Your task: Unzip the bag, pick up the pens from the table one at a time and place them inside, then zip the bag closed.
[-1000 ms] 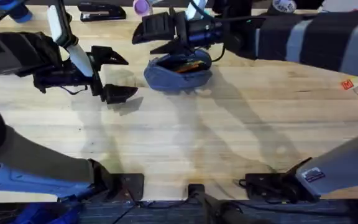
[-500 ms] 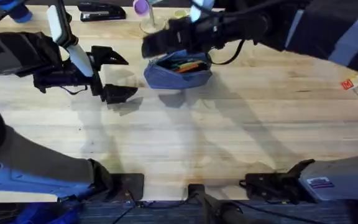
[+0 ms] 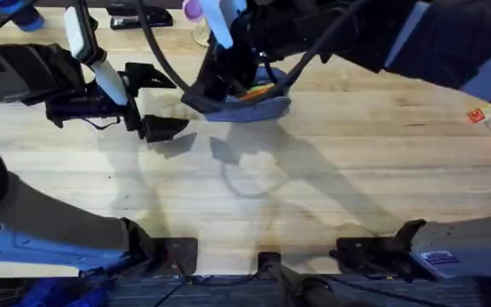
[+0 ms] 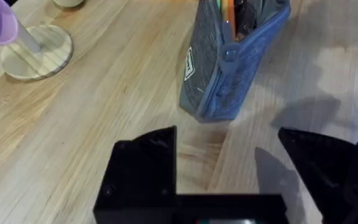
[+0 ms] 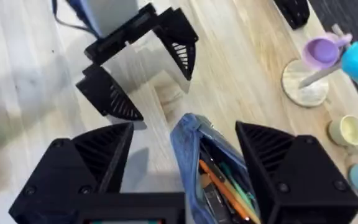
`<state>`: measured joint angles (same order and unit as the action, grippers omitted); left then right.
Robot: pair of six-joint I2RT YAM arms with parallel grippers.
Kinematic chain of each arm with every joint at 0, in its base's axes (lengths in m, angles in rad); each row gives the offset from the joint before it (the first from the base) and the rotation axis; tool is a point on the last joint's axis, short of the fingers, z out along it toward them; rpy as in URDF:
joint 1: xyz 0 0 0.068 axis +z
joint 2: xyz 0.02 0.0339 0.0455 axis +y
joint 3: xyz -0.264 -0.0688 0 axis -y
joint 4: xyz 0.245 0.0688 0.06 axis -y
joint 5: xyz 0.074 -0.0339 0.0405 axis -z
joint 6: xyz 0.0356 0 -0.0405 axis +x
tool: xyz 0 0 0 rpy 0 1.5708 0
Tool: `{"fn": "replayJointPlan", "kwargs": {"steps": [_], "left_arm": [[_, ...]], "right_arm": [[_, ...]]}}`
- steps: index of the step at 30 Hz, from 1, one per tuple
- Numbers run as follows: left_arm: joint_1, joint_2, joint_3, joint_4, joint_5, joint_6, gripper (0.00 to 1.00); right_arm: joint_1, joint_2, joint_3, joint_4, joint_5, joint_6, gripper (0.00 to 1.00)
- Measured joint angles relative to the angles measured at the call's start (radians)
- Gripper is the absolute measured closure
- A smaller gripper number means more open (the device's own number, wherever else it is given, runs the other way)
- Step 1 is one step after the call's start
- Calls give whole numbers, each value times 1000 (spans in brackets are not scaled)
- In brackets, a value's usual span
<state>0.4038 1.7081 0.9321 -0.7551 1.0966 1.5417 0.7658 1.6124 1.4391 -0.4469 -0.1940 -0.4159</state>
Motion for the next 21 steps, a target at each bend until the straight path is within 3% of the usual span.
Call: {"fn": "replayJointPlan", "kwargs": {"steps": [14,21], "left_arm": [[0,0,0,0,4,0,8],[0,0,0,0,3,0,8]], "right_arm": [[-1,142,0,-25,15,-41,6],[-1,212,0,43,15,28,6]]}}
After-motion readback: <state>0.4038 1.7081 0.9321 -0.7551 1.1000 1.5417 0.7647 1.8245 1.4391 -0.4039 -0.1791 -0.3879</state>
